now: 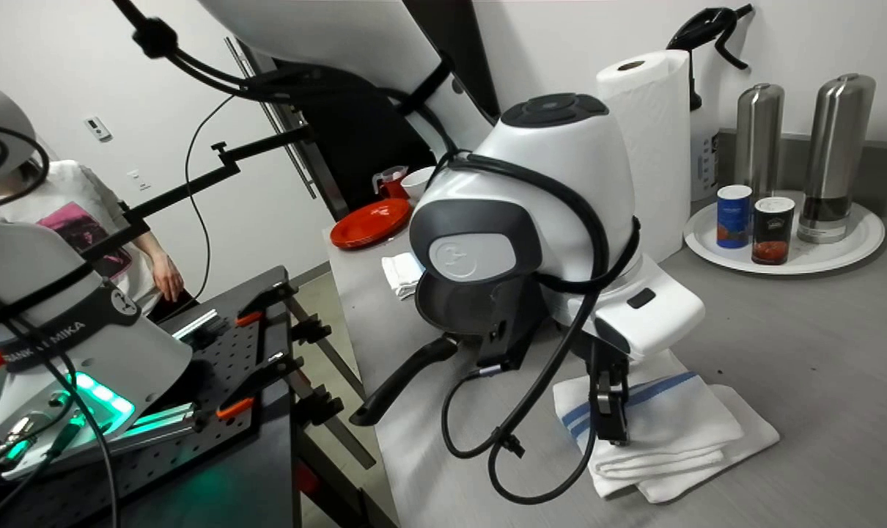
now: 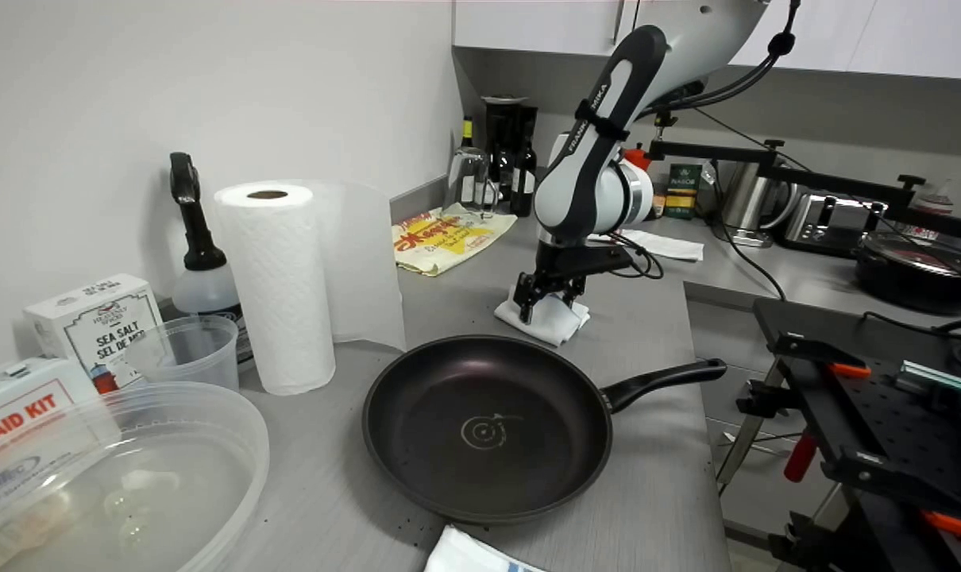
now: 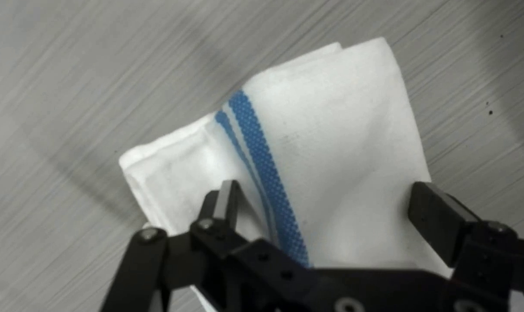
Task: Wipe the pan with the dish cloth
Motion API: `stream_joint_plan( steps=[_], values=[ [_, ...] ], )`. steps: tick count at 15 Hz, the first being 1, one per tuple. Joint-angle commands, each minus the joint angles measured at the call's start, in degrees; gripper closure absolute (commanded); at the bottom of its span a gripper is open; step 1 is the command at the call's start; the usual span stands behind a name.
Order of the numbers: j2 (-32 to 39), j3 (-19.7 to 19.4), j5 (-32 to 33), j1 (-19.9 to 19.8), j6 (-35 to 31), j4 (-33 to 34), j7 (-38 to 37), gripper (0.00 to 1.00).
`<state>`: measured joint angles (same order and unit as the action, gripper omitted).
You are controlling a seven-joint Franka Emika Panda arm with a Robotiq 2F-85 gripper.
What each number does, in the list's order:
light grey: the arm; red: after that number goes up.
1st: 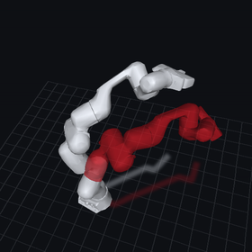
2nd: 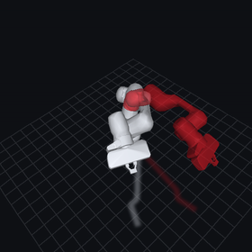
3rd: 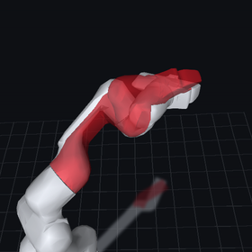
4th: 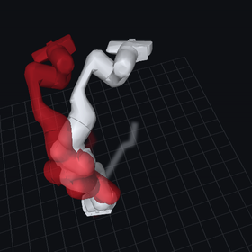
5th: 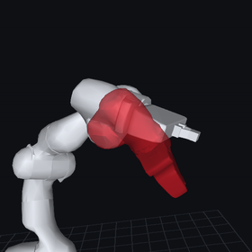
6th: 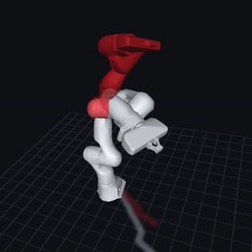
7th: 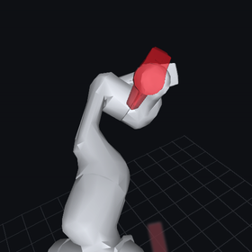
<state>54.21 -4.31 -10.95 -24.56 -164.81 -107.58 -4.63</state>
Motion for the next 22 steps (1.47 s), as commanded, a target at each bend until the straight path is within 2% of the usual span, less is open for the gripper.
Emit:
stream_joint_plan(
  steps=[1, 3, 6, 12, 14, 15, 16, 19, 21, 22],
  values=[
    [3.03, -0.28, -1.11, 0.36, -0.43, 3.81, -0.15, 0.25],
    [3.84, -0.31, -1.08, 0.27, -0.06, 5.0, -0.14, 0.32],
    [4.29, -0.49, -1.06, 0.27, 0.17, 6.0, -0.25, 0.57],
    [5.29, -0.83, -0.97, 0.29, 0.96, 8.5, -0.53, 0.98],
    [5.82, -0.95, -0.96, 0.28, 1.47, 9.63, -0.62, 0.96],
    [6.01, -0.99, -1.02, 0.31, 1.5, 10.03, -0.74, 0.57],
    [6.2, -1.03, -1.02, 0.3, 1.6, 10.38, -0.77, 0.57],
    [6.74, -0.98, -0.95, 0.2, 2.0, 11.34, -0.61, 0.36],
    [7.09, -0.92, -0.94, 0.17, 2.14, 11.84, -0.56, 0.76],
    [7.17, -0.88, -0.95, 0.15, 2.18, 11.96, -0.52, 0.77]
  ],
)
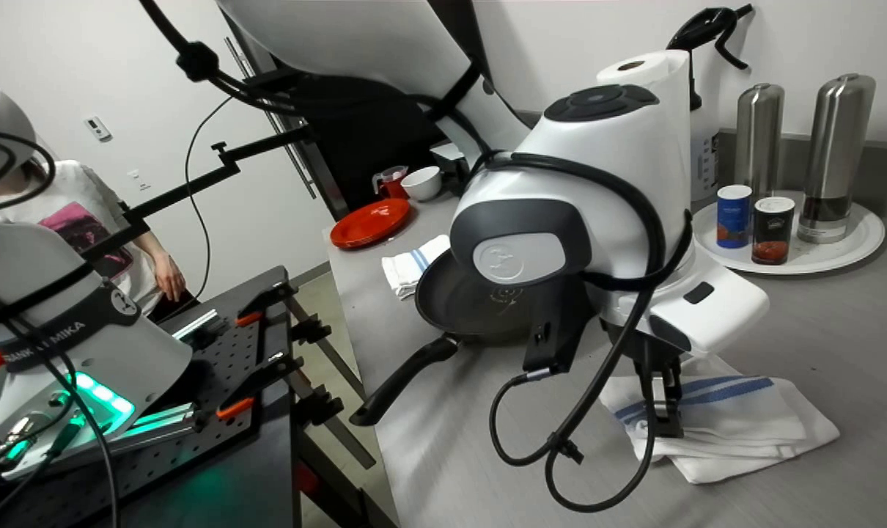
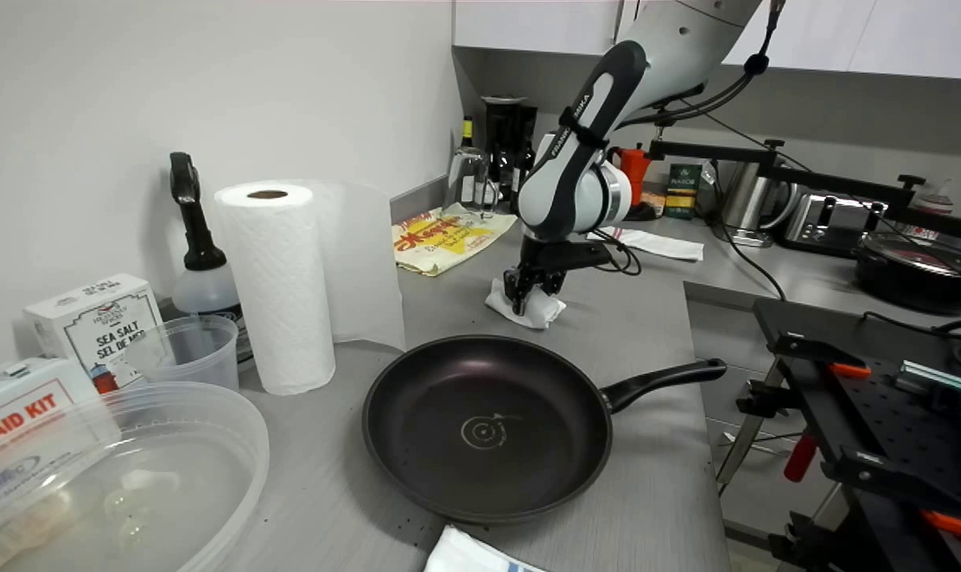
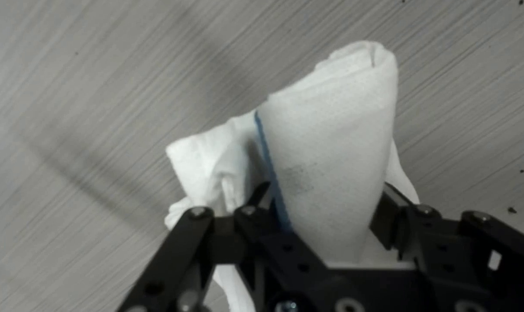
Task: Wipe the pan with the dish cloth
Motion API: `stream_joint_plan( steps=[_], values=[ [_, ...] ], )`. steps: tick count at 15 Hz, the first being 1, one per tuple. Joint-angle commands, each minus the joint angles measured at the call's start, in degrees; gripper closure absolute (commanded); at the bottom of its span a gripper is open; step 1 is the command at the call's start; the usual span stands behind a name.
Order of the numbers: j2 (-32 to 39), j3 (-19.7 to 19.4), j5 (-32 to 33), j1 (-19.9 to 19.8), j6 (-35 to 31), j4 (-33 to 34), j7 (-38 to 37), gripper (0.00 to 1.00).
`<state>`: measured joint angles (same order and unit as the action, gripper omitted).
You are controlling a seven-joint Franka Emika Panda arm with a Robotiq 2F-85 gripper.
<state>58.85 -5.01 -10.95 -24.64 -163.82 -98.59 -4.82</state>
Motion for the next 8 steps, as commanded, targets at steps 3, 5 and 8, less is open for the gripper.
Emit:
stream_joint_plan(
  steps=[3, 5, 8],
  values=[
    [2.6, -0.08, -0.95, 0.25, 1.21, 3.23, -0.24, 0.98],
    [2.43, -0.07, -0.9, 0.37, 1.18, 3.15, -0.21, 0.95],
    [2.18, 0.38, -1.01, 0.17, 1.09, 2.96, 0.05, 0.6]
  ],
)
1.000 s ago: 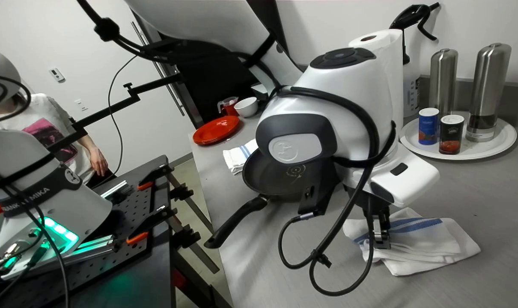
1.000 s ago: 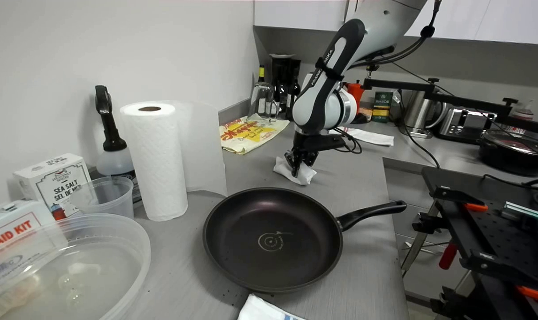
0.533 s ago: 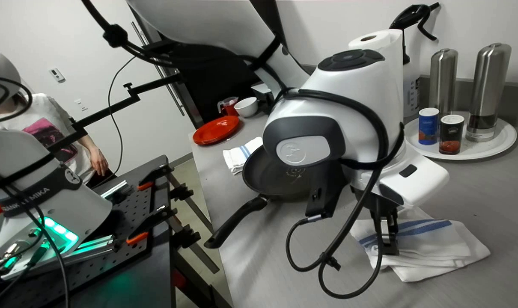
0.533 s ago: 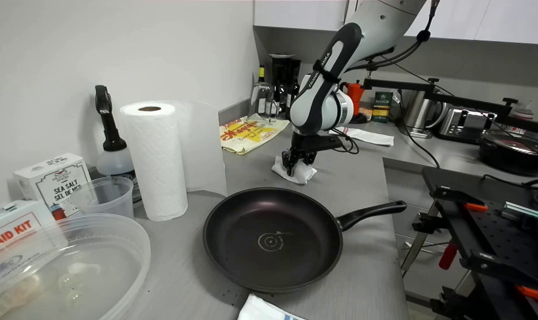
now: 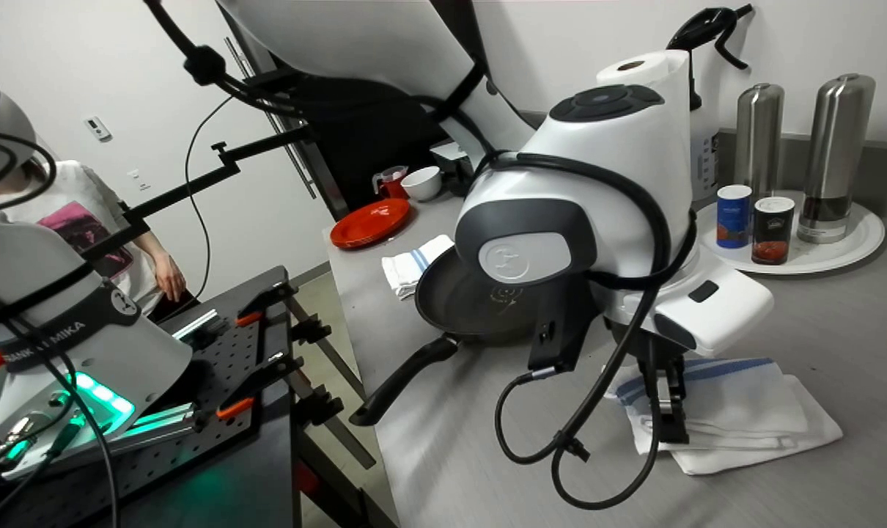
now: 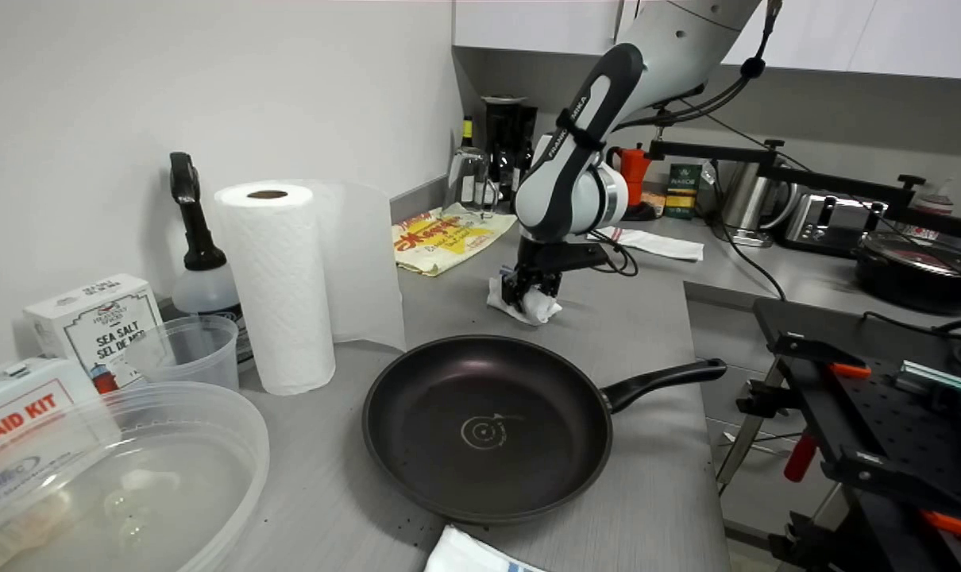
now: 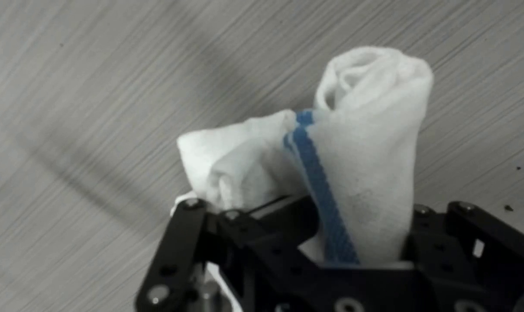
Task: Wipe the pan with the dish cloth
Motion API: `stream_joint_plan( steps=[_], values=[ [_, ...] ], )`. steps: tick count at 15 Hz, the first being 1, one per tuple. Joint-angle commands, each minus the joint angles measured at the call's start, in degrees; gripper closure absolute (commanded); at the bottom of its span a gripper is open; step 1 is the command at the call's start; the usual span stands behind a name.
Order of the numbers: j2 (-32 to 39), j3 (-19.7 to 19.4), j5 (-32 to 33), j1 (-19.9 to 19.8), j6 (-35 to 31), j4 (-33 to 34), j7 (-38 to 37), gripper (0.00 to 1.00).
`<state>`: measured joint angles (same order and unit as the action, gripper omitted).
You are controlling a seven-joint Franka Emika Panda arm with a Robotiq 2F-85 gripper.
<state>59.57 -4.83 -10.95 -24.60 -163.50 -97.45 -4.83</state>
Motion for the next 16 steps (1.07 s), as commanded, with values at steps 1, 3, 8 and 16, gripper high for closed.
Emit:
stream_joint_plan(
  steps=[1, 3, 8, 16],
  values=[
    [1.57, 0.23, -0.98, 0.15, 0.82, 1.83, 0.08, 0.58],
    [1.43, 0.2, -0.94, 0.2, 0.94, 1.69, 0.1, 0.46],
    [1.05, 0.48, -0.96, 0.09, 0.86, 1.37, 0.32, 0.11],
    [-0.06, 1.12, -0.84, 0.08, 0.77, 0.26, 0.92, 0.0]
  ],
)
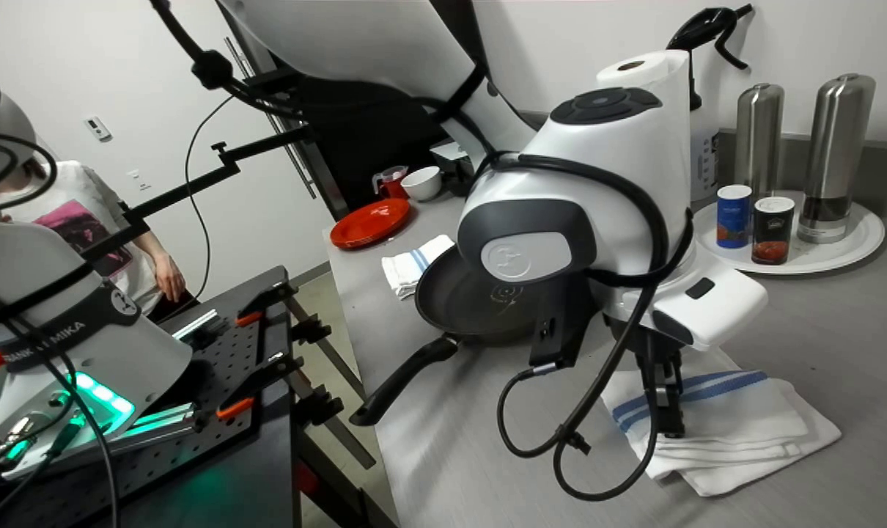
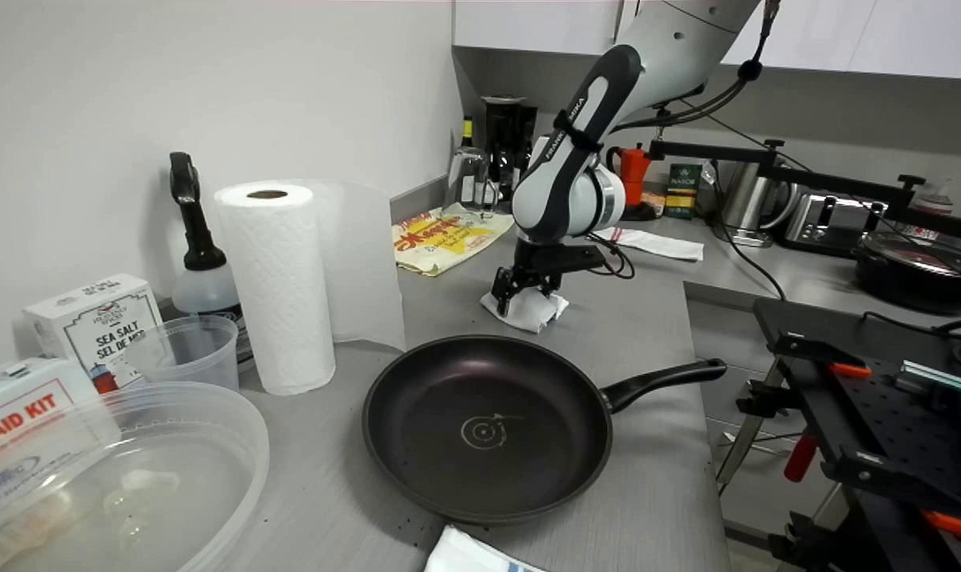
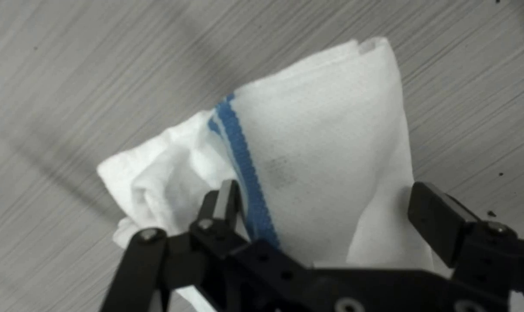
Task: Wipe the pan with the dish cloth
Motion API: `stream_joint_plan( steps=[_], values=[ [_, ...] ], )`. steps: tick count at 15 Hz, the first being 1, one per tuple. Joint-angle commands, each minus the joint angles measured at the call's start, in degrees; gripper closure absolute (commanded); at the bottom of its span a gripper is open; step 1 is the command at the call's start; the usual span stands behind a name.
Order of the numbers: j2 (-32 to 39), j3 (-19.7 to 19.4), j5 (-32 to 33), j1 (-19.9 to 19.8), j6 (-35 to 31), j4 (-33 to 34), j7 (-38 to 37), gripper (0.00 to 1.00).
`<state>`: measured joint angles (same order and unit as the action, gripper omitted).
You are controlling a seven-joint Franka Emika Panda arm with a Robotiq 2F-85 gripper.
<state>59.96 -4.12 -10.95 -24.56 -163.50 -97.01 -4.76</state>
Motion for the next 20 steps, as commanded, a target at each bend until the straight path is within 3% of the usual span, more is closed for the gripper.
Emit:
stream_joint_plan(
  steps=[1, 18, 19, 20],
  values=[
    [-0.55, 0.43, -0.85, 0.04, 0.72, -0.29, 0.89, 0.0],
    [-3.0, -1.7, 0.1, 0.92, 0.41, -2.56, 1.07, 0.0],
    [-3.03, -1.76, 0.13, 0.9, 0.55, -2.55, 1.09, 0.06],
    [-3.04, -1.84, 0.15, 0.92, 0.55, -2.55, 1.09, 0.26]
  ],
)
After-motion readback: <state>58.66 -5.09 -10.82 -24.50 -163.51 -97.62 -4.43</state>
